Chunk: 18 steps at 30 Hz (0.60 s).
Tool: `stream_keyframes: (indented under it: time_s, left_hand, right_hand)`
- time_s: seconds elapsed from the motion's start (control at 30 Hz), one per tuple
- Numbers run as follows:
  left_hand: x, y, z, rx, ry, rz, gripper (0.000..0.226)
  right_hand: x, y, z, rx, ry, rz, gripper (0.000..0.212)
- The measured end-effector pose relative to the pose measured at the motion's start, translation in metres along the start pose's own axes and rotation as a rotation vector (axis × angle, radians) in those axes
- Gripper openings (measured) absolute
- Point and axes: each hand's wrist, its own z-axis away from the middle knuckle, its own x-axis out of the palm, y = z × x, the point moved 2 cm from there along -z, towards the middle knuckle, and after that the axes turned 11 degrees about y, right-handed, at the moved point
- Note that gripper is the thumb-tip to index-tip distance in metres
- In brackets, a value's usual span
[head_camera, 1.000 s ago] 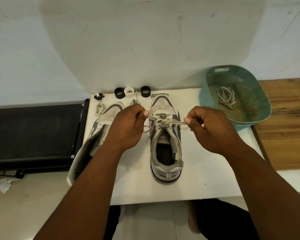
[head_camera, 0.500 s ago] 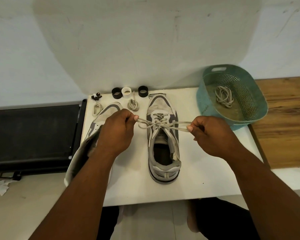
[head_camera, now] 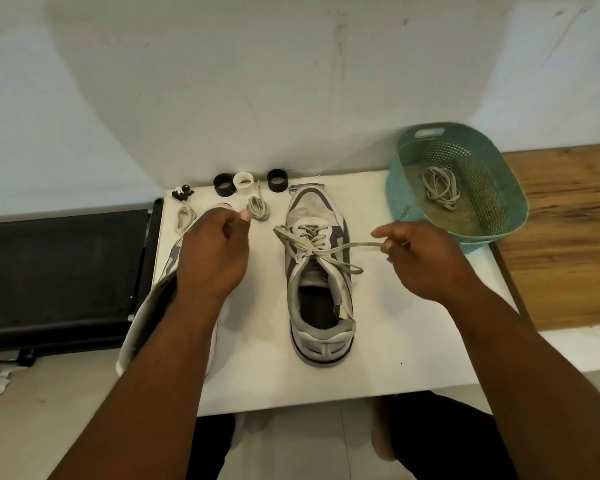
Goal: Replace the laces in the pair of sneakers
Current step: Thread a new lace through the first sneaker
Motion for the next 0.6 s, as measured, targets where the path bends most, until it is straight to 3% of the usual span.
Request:
stream_keyframes:
  time_s: [0.07,0.13,0.3,0.47,0.6]
  left_hand:
    - [0.003,0.003,0.0,-0.045,0.0,0.112,0.042]
    - [0.011,0.004,0.003,-0.121,-0.032,0.234,0.046]
    - [0.02,0.012,0.01,-0.255,-0.12,0.385,0.044]
    - [0.023,0.022,0.02,-0.292,-0.309,0.303,0.037]
    - [0.019,0.016,0.033,-0.379,-0.427,0.309,0.037]
  right_hand:
    - [0.006,-0.004,-0.003,-0.004,0.047,0.038,0.031]
    - [0.02,-0.01,-0.002,-0.024,-0.012,0.089,0.034]
    - [0.033,-0.022,0.002,-0.085,0.007,0.137,0.005]
    - [0.024,-0.034,0.005,0.099,-0.132,-0.288,0.013]
    - [0.022,-0.029,0.007,0.193,-0.082,-0.252,0.017]
